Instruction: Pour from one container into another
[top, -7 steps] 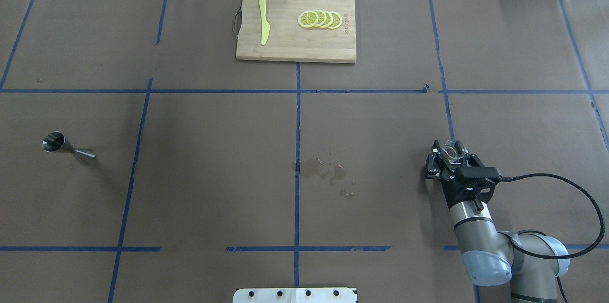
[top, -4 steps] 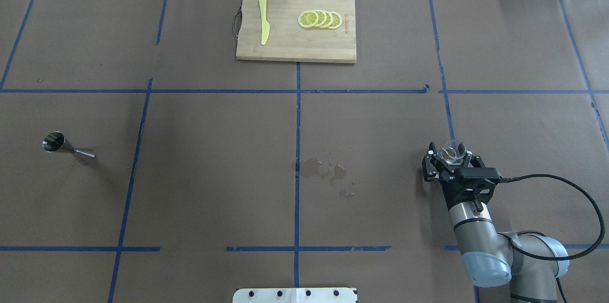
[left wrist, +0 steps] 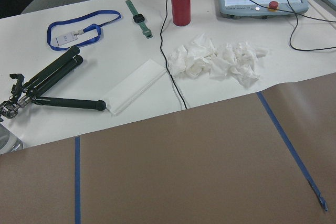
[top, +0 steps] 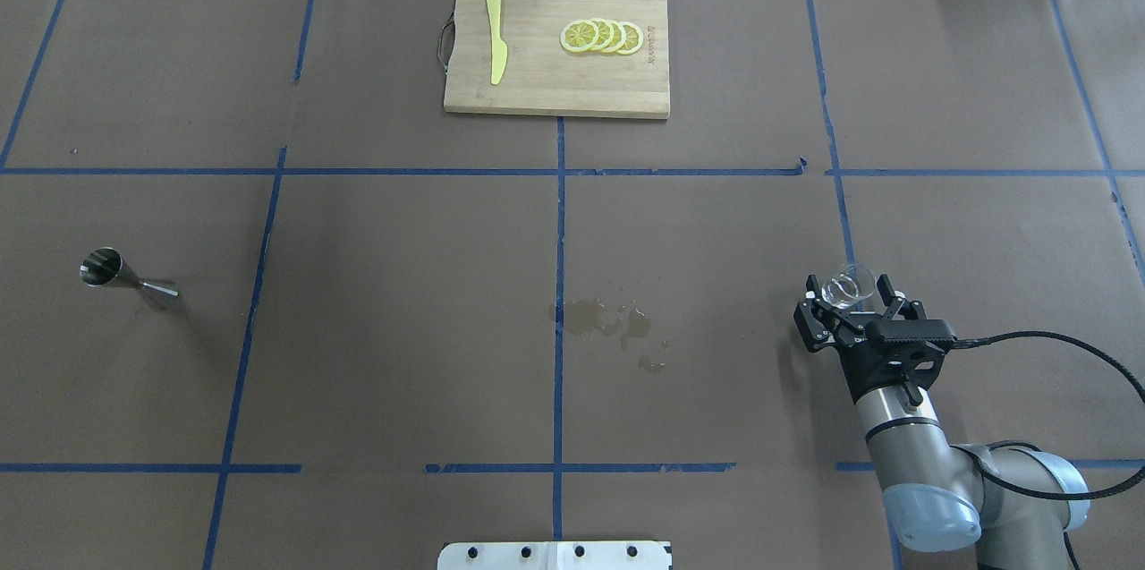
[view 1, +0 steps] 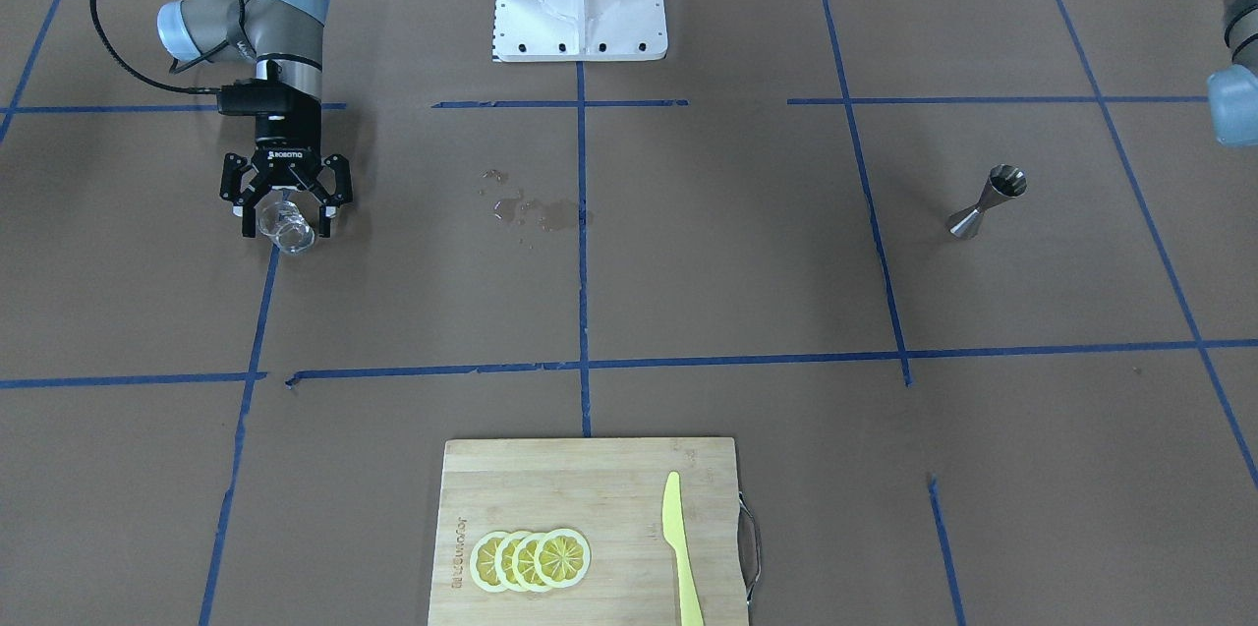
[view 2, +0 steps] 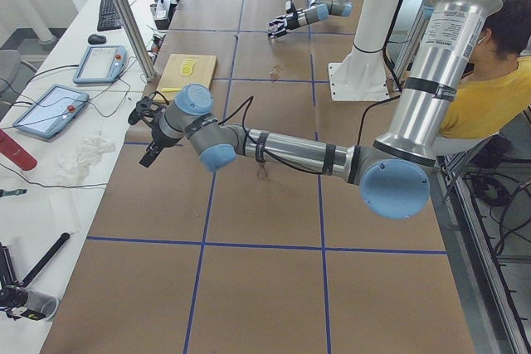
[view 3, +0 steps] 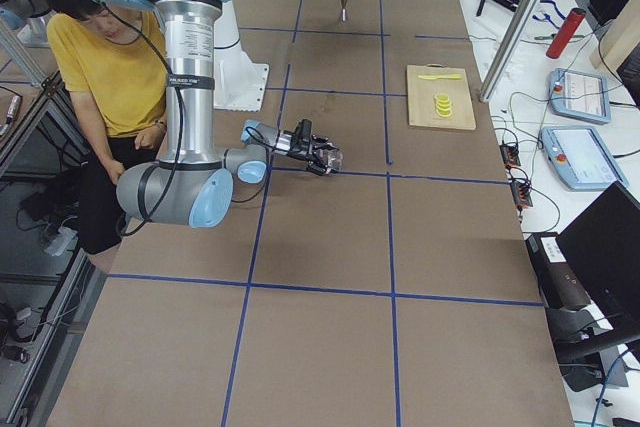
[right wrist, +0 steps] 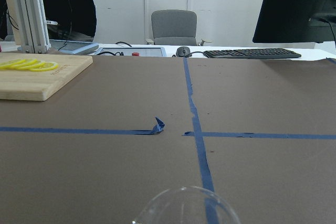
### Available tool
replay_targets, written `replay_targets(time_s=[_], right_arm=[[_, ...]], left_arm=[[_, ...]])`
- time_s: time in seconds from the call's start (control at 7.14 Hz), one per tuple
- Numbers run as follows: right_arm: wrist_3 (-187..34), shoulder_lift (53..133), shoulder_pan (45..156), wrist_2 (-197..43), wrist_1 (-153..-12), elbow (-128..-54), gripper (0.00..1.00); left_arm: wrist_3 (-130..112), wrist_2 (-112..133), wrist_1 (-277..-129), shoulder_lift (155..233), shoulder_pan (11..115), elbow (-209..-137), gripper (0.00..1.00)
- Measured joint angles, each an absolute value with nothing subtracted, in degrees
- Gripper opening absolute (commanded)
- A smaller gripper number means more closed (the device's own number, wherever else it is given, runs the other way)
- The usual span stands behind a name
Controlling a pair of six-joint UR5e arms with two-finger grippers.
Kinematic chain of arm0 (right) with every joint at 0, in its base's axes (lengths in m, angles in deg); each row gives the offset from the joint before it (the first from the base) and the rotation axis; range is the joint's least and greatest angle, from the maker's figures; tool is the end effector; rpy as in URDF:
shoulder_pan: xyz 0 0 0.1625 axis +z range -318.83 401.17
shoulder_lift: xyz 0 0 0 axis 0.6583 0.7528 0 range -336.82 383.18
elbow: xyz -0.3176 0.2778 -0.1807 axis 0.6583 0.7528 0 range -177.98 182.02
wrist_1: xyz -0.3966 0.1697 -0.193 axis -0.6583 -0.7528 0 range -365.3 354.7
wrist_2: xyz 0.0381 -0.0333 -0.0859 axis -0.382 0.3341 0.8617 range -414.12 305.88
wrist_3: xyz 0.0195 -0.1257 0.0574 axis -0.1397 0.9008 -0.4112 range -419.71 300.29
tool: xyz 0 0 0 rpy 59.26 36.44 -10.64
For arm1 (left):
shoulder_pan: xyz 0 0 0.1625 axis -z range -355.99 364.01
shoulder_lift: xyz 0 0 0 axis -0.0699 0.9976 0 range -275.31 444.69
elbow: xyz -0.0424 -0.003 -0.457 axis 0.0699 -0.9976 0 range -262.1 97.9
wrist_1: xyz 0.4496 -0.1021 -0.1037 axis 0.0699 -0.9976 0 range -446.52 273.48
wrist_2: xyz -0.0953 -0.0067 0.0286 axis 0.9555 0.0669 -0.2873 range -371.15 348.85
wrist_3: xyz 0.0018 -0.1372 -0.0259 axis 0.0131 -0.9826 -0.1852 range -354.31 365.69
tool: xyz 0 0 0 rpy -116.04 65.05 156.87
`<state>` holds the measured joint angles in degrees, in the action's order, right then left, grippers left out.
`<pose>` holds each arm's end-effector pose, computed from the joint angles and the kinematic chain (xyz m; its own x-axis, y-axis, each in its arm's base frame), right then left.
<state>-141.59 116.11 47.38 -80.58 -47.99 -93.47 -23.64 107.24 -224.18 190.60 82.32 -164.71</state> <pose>-0.5102 -0.3152 0.5646 0.7373 0.0170 0.6754 -0.6309 0.3751 0.6792 0.0827 -0.7302 0.5221 0.7366 0.2258 -0.6376 0.2844 0.7519 0.5948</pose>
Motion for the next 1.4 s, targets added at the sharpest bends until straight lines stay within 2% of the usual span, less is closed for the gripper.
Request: replay_targets(time_s=[0.42, 0.98, 1.4], right_arm=[[-141.5, 121.7, 42.9, -78.9, -47.9, -100.8, 1.0], [-138.2, 134.4, 41.0, -83.3, -47.9, -110.9, 1.0], [-124.1, 136.7, 53.3, -99.4, -47.9, -113.7, 1.0]], left_arm=[[-23.8, 107.2, -224.2, 190.6, 82.2, -164.9, 1.0], [-22.9, 107.3, -224.0, 190.5, 82.1, -164.5, 1.0], [-17.8, 107.3, -223.8, 189.8, 81.9, -162.3, 1.0]])
